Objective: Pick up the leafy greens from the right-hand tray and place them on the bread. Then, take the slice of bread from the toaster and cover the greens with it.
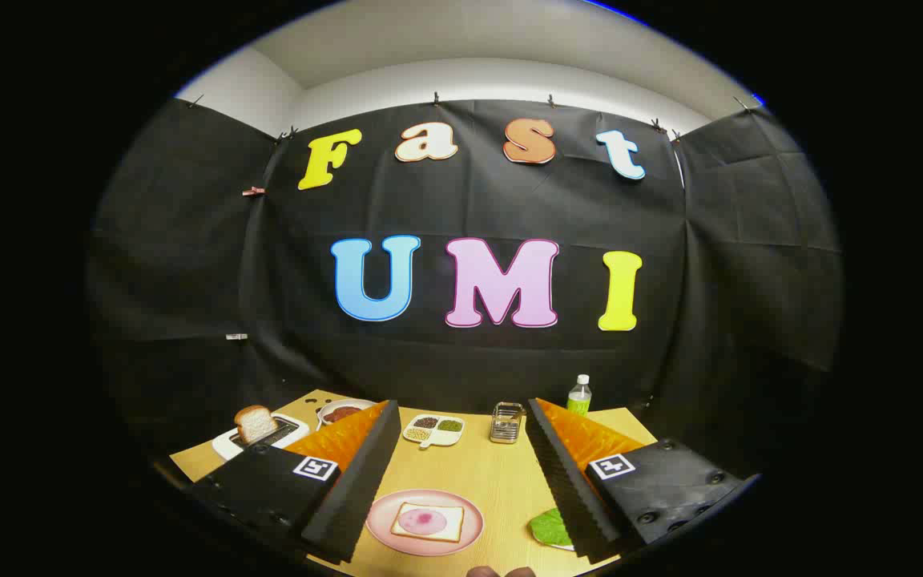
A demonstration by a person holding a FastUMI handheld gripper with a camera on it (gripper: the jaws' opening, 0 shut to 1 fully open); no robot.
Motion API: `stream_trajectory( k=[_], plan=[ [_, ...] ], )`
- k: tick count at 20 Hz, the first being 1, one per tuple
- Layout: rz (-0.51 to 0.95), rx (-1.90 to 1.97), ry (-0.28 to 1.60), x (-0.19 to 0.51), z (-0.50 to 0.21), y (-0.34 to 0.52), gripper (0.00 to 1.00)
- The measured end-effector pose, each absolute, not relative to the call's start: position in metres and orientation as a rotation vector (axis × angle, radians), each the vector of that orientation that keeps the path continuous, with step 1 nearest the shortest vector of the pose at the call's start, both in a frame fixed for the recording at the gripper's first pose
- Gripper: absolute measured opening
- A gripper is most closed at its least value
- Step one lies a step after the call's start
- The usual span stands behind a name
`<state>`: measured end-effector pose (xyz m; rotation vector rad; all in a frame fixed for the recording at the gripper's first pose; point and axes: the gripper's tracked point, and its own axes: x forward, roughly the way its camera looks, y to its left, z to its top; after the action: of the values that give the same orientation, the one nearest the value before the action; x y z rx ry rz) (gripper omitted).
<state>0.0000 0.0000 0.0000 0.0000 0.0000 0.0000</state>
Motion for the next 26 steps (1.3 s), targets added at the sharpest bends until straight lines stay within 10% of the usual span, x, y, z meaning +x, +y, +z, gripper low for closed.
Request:
stream_trajectory(
  k=[26],
  plan=[
    [-0.038,-0.053,0.157,0.003,-0.062,-0.076,0.98]
  ],
)
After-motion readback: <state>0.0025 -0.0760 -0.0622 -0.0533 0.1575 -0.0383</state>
